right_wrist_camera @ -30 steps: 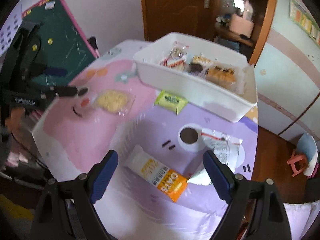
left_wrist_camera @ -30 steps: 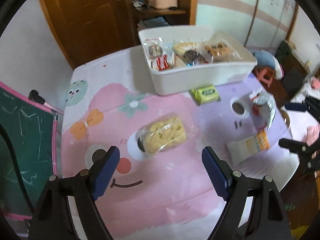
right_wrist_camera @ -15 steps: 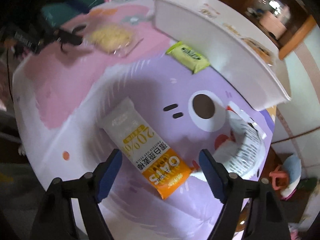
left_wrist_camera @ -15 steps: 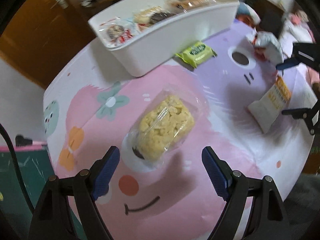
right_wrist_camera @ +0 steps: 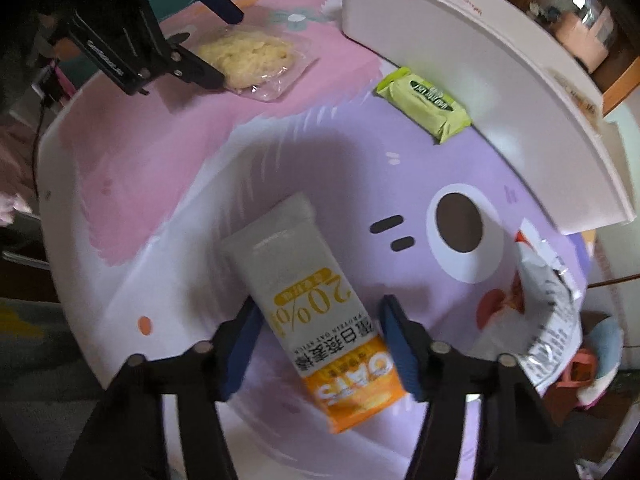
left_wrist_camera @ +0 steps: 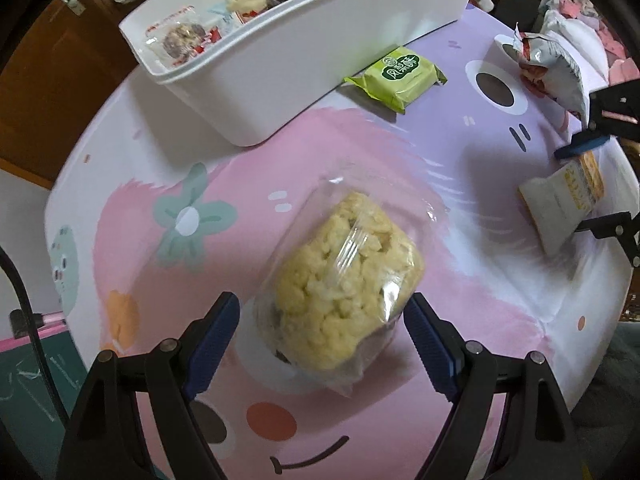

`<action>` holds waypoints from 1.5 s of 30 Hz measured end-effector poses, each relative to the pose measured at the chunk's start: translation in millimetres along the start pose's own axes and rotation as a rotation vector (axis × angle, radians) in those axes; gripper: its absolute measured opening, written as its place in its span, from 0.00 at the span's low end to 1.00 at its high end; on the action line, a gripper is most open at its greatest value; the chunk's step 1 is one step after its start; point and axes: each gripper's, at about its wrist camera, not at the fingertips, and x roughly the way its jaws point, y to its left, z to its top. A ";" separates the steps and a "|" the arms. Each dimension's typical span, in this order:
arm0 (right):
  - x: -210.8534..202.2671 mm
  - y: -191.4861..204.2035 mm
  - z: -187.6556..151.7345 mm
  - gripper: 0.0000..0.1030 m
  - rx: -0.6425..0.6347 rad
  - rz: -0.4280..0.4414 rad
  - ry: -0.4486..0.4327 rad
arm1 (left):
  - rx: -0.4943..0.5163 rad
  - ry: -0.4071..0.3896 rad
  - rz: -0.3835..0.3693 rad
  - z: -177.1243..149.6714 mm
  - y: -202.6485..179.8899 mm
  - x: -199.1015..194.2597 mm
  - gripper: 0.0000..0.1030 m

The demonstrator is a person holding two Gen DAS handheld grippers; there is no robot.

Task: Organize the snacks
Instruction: 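Grasp the rice-cracker bag with the left tool while the right tool grasps the OATS bar, then lift both snacks and carry them over the white tray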

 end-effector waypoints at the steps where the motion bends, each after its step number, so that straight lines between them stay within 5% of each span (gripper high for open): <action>1: -0.1 -0.2 0.2 0.49 0.003 -0.002 0.000 | 0.000 0.001 -0.014 2.4 2.8 1.6 0.81; 7: -1.5 -3.4 3.6 0.39 0.077 0.000 0.000 | -0.016 0.018 -0.087 11.3 14.5 11.4 0.79; 9: -1.2 -1.7 4.7 0.39 0.095 -0.017 0.002 | -0.013 0.021 -0.099 12.7 15.9 14.8 0.66; 15: -0.1 3.2 10.7 0.38 0.155 -0.029 -0.007 | -0.063 -0.010 -0.082 7.8 10.5 12.8 0.54; 24: -33.9 -13.7 9.7 0.37 0.312 -0.009 -0.080 | -0.294 -0.006 -0.036 -11.8 3.5 -3.1 0.53; 28: -59.2 -15.9 8.3 0.37 0.373 -0.015 -0.121 | -0.454 -0.024 -0.024 -20.3 2.3 -33.3 0.53; 33: -112.1 -15.6 11.7 0.37 0.436 -0.014 -0.214 | -0.538 -0.070 0.008 -21.7 -0.7 -82.7 0.53; 45: -208.0 -46.9 61.1 0.38 0.530 -0.051 -0.420 | -0.529 -0.280 0.071 19.8 -1.0 -200.8 0.53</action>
